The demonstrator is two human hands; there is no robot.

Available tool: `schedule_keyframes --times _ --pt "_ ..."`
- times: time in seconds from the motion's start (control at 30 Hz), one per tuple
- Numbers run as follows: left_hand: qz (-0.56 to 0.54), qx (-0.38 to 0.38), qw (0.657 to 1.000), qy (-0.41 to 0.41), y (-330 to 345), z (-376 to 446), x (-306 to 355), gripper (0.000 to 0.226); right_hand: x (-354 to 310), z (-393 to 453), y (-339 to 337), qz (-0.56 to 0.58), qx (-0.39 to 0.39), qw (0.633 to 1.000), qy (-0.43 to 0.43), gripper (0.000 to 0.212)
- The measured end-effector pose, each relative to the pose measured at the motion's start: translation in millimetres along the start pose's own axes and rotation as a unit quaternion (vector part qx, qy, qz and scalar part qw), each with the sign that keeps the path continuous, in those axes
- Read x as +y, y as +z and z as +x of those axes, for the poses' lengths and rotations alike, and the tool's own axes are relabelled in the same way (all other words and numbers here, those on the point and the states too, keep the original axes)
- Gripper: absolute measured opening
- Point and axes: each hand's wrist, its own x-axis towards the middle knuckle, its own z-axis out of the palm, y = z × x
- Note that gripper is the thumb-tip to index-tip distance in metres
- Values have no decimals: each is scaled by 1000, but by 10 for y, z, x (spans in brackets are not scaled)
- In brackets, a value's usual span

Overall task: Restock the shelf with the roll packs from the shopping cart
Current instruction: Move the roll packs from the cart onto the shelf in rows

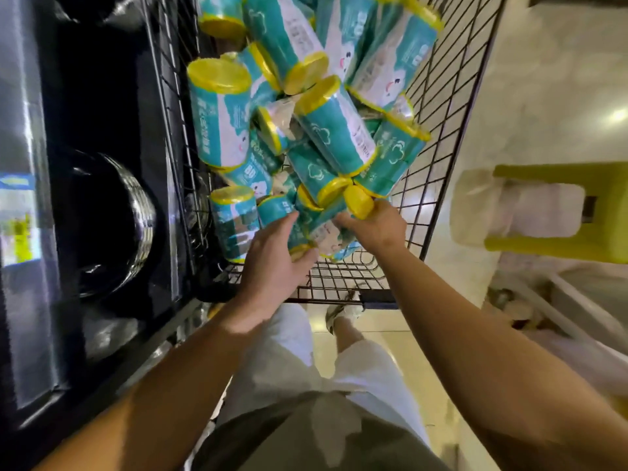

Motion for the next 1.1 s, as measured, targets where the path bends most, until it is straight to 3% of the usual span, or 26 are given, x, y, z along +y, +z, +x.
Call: schedule_keyframes --times 0.2,0.33,0.47,0.6,0.67,0.77,0.87,0.97,1.1 --pt "11 -35 999 30 22 46 76 88 -57 -425 -342 162 -20 986 -44 54" --pt "3 15 999 39 -38 110 146 102 -340 -477 -444 160 -65 983 -55 53" --pt "-81 68 994 -26 -183 224 129 97 -641 -354 -502 208 -110 970 -63 50" --pt "-168 75 977 -107 -277 272 -32 98 -830 -7 -377 107 124 969 -187 63" --pt "-207 65 965 -144 -340 275 -93 91 -847 156 -233 20 150 958 -245 80" --pt "-261 52 949 -168 -401 301 -149 71 -887 319 -130 -45 152 958 -240 100" --pt "-318 56 929 -181 -426 322 -148 56 -912 409 -207 -2 131 970 -205 89" --pt "-360 69 913 -178 -470 258 -84 65 -859 287 -390 129 59 976 -166 73" --pt "-412 62 891 -179 -537 151 16 68 -618 -138 -520 311 -76 943 -89 61"
